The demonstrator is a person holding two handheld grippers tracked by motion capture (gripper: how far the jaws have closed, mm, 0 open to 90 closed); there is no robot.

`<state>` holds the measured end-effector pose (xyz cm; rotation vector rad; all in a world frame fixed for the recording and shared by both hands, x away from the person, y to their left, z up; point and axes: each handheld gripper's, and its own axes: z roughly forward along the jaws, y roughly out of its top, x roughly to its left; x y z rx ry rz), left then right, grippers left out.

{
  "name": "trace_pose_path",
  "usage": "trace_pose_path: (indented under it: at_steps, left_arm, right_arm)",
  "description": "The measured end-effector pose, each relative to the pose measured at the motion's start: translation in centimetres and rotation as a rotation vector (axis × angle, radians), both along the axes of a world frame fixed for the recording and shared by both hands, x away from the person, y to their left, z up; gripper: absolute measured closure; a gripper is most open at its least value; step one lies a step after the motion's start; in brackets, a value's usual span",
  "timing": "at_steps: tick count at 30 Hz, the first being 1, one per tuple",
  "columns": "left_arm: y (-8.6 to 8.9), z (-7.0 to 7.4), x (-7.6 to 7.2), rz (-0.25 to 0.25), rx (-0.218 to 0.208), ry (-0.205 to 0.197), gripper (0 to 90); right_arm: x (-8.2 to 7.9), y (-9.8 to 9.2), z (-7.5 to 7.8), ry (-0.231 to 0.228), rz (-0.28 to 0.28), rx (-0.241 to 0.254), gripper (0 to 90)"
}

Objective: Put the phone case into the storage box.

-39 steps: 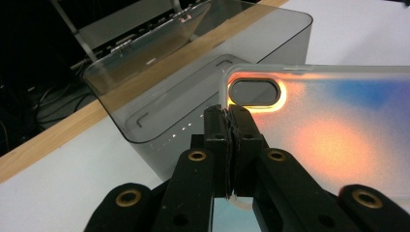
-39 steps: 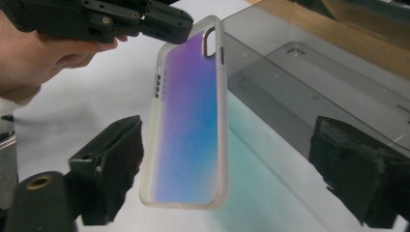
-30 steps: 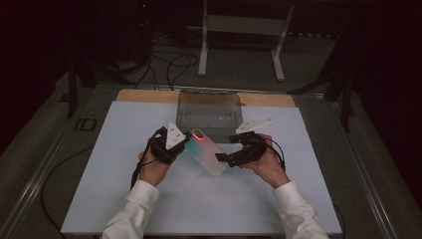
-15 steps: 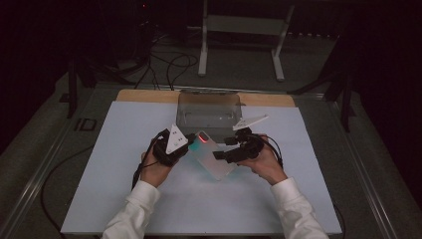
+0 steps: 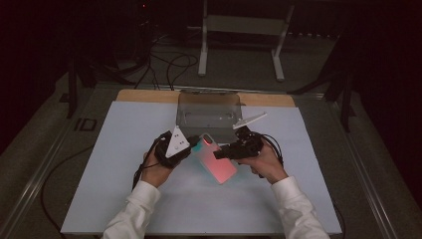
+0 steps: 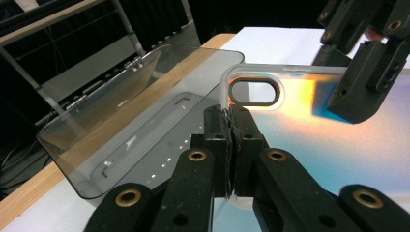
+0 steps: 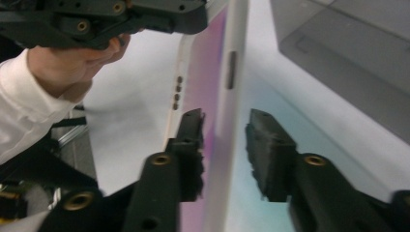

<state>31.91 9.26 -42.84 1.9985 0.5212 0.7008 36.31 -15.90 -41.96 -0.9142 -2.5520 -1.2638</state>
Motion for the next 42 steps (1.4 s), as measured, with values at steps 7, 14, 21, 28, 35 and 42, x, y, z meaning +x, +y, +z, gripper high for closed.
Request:
trace_pose_path:
  at_steps: [7, 14, 21, 28, 35, 42]
  left_arm:
    - [-0.16, -0.12, -0.01, -0.005, 0.016, -0.011, 88.3]
    - [-0.52, -0.24, 0.0, -0.008, 0.028, -0.019, 87.7]
    - [-0.6, -0.28, 0.01, -0.003, 0.021, -0.016, 87.4]
    - [-0.61, -0.31, 0.1, 0.009, 0.011, 0.001, 86.4]
    - [-0.52, -0.31, 0.17, -0.003, -0.003, 0.023, 78.8]
    - [-0.39, -0.28, 0.21, 0.02, -0.047, 0.04, 60.2]
  right_arm:
    - [-0.14, 0.21, 0.05, 0.042, 0.019, -0.011, 79.0]
    - [-0.36, 0.6, -0.05, 0.122, 0.003, -0.045, 79.4]
    - [-0.45, 0.6, -0.02, 0.204, -0.069, -0.037, 81.6]
    - [-0.63, 0.59, 0.22, 0.177, -0.108, -0.042, 82.1]
    - [-0.6, 0.66, 0.17, 0.167, -0.114, -0.041, 82.1]
    - [-0.63, 0.55, 0.34, 0.145, -0.121, -0.043, 82.0]
